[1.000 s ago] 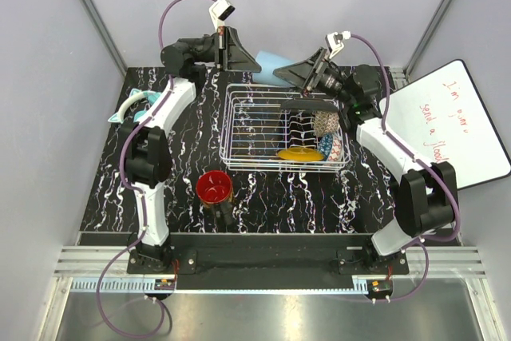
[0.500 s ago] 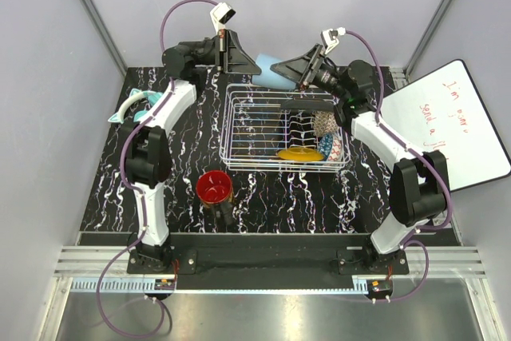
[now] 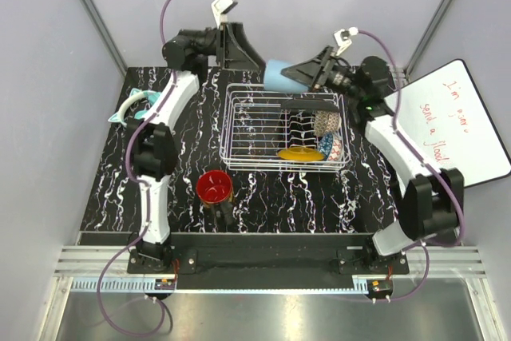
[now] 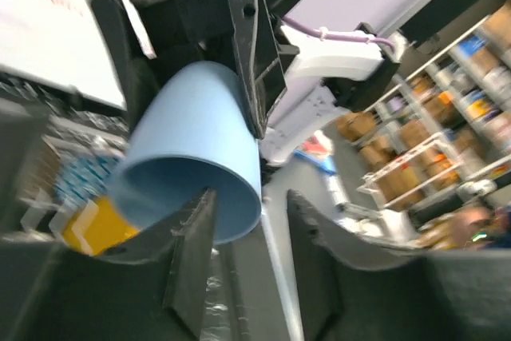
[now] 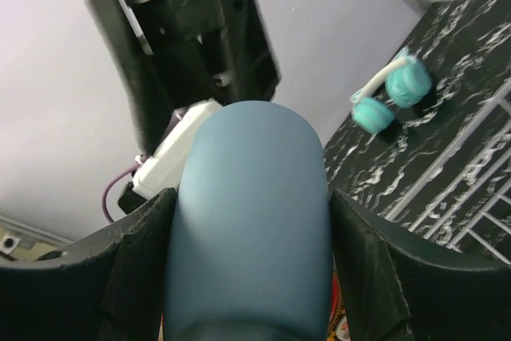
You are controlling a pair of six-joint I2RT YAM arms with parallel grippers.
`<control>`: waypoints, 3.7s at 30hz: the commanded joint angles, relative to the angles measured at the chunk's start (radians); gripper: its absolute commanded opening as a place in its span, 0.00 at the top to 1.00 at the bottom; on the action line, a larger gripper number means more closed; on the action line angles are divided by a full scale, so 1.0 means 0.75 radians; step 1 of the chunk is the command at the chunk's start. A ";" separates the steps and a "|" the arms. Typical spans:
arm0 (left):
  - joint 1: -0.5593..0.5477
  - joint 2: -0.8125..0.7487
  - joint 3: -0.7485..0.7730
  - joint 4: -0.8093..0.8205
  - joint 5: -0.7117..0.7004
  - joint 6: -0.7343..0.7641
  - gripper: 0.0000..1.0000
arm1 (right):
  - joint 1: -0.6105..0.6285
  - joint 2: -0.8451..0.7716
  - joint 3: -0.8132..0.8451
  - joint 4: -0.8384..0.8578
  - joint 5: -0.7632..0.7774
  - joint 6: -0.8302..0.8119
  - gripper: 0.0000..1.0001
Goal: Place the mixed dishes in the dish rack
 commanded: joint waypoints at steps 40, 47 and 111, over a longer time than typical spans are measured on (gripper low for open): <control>0.355 -0.557 -0.632 -2.537 -1.110 2.632 0.01 | 0.437 1.046 2.008 -2.073 1.087 -1.092 1.00; 0.353 -0.418 -0.626 -2.451 -1.114 2.625 0.01 | 0.448 1.058 1.975 -2.067 1.085 -1.092 1.00; 0.128 -0.414 -0.777 -2.764 -0.805 3.129 0.01 | 0.439 1.451 1.926 -2.082 1.134 -1.037 0.87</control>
